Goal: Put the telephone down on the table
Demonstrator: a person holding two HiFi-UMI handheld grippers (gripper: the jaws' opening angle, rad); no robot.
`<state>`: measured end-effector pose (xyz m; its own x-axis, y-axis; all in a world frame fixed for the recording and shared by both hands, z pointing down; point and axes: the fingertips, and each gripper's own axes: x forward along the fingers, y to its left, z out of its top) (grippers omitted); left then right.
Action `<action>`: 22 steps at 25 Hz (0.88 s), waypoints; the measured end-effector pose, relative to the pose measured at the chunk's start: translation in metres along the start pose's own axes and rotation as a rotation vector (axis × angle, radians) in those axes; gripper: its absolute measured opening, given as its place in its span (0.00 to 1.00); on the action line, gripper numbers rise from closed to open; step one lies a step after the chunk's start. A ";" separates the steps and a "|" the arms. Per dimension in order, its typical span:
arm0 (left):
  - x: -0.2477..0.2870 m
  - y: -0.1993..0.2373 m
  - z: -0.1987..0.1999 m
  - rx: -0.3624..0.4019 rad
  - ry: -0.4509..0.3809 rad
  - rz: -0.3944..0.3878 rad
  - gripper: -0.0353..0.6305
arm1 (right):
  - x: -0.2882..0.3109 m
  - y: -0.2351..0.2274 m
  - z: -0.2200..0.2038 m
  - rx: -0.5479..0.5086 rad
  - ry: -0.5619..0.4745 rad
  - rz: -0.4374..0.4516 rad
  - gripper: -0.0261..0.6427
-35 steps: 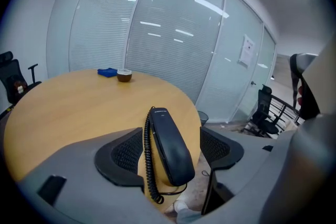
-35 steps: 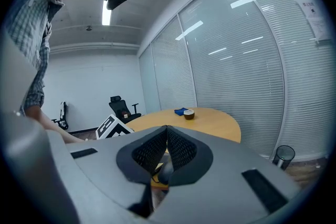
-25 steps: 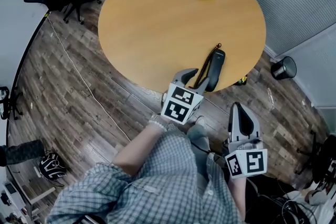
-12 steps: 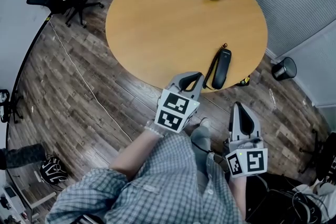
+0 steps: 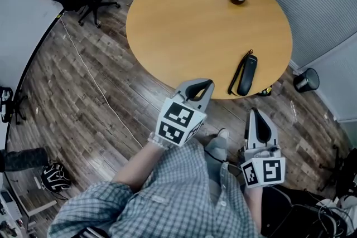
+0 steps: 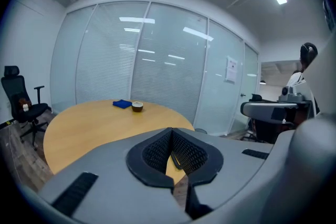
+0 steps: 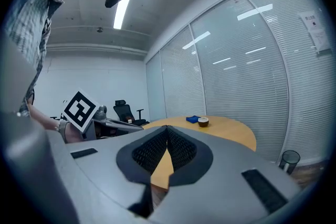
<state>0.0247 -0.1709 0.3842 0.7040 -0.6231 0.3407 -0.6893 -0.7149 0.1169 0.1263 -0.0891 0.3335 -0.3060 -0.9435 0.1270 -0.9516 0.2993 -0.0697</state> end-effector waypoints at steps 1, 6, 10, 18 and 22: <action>-0.005 0.002 0.000 0.009 -0.003 0.001 0.06 | 0.001 0.003 -0.001 -0.001 -0.002 0.004 0.05; -0.030 0.005 -0.002 0.013 -0.014 -0.008 0.06 | 0.004 0.014 -0.003 -0.010 -0.001 0.012 0.05; -0.051 0.004 0.005 -0.005 -0.052 -0.030 0.06 | 0.000 0.024 0.002 -0.023 -0.007 0.010 0.05; -0.073 0.006 0.007 0.026 -0.079 -0.020 0.06 | -0.003 0.039 0.000 -0.038 -0.006 0.024 0.05; -0.078 0.006 0.007 0.027 -0.089 -0.029 0.06 | -0.003 0.043 -0.001 -0.043 -0.005 0.032 0.05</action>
<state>-0.0335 -0.1283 0.3519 0.7372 -0.6267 0.2528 -0.6642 -0.7409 0.1002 0.0861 -0.0731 0.3308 -0.3365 -0.9340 0.1202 -0.9416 0.3352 -0.0315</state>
